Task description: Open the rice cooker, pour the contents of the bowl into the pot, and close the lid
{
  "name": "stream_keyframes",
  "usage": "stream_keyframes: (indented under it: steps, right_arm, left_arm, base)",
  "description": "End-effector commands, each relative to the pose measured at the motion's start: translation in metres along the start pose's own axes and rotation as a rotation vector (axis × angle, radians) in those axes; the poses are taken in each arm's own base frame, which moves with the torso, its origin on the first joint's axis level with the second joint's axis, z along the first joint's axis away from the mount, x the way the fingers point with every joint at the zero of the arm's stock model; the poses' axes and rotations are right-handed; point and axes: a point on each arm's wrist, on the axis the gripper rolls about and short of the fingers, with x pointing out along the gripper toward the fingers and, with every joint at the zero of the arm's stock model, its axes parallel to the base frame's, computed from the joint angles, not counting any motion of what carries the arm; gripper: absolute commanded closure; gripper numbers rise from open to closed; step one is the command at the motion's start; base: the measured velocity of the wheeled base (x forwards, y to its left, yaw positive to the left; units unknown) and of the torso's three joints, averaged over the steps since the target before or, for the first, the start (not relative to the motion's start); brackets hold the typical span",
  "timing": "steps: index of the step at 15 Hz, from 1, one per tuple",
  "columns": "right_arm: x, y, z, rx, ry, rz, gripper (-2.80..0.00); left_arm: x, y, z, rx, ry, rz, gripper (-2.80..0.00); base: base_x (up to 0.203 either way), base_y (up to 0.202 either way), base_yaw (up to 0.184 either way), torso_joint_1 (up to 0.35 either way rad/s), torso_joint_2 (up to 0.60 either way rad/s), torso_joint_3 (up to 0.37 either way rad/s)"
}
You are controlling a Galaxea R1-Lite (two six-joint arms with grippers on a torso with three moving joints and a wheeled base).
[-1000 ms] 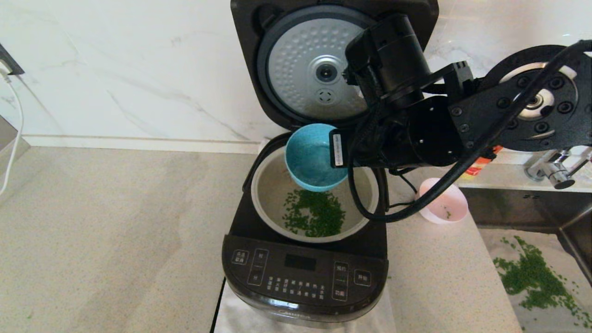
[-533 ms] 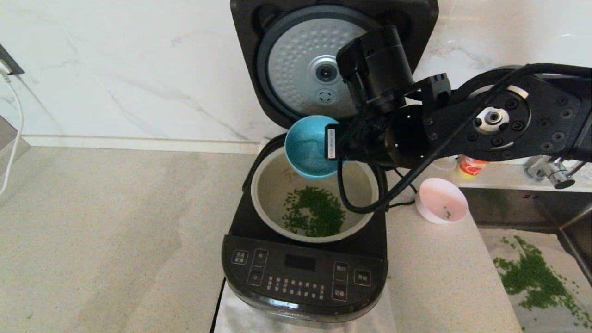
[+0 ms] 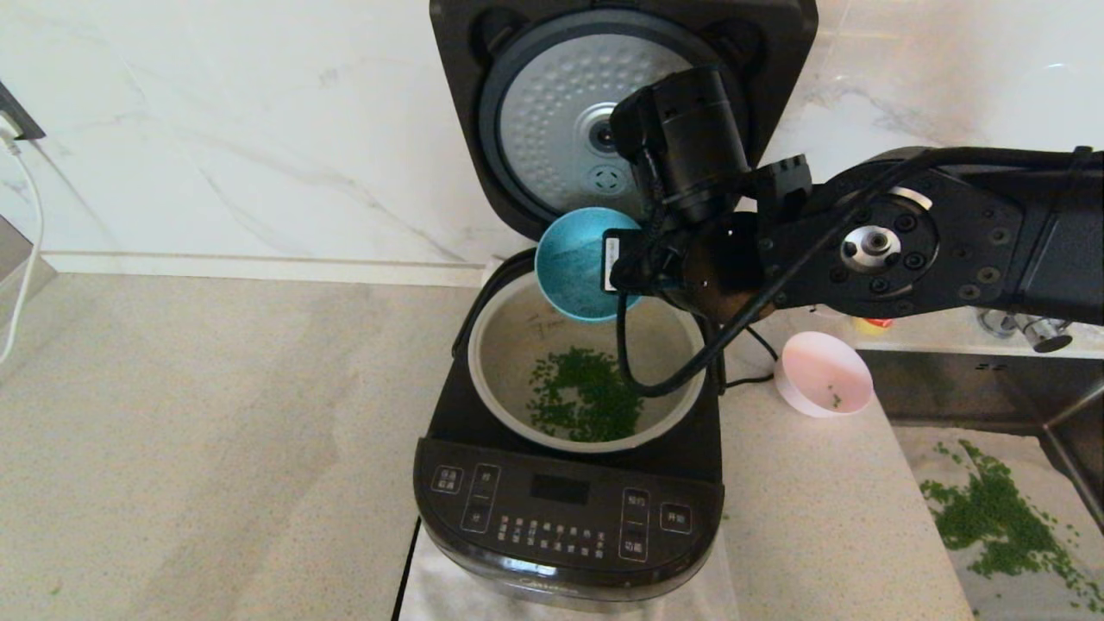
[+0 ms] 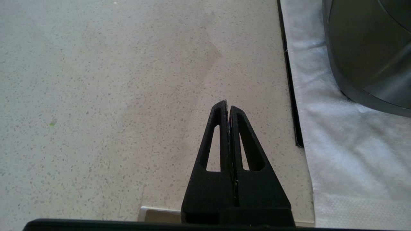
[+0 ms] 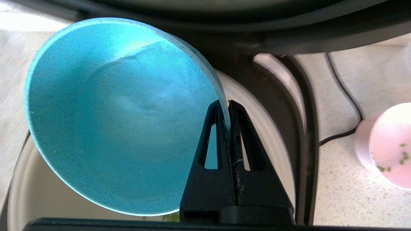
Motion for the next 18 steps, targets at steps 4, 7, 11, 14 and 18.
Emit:
stream_keyframes:
  steps: [4,7,11,14,18]
  right_arm:
    - [-0.005,0.014,-0.001,0.047,-0.079,-0.017,0.0]
    - [-0.009,0.023,-0.004,0.077,-0.129,-0.028,0.0]
    - [-0.004,0.024,-0.015,0.09,-0.153,-0.05,0.0]
    - [0.006,0.022,-0.023,0.116,-0.178,-0.059,0.0]
    - [0.013,0.016,-0.022,0.158,-0.22,-0.067,0.0]
  left_arm:
    - [0.0,0.0,0.0,0.0,0.002,0.0,0.0]
    - [0.0,0.0,0.0,0.0,0.001,0.0,0.0]
    - [0.0,0.0,0.0,0.0,0.0,0.0,0.0]
    - [0.0,0.0,0.0,0.0,0.001,0.0,0.0]
    - [0.0,0.0,0.0,0.0,0.002,0.0,0.0]
  base:
    - [0.0,0.0,0.0,0.0,0.0,0.0]
    - [0.0,0.0,0.0,0.0,0.0,0.0]
    - [0.0,0.0,0.0,0.0,0.0,0.0]
    - [0.0,0.0,0.0,0.0,0.0,0.0]
    - [0.0,0.0,0.0,0.0,0.0,0.0]
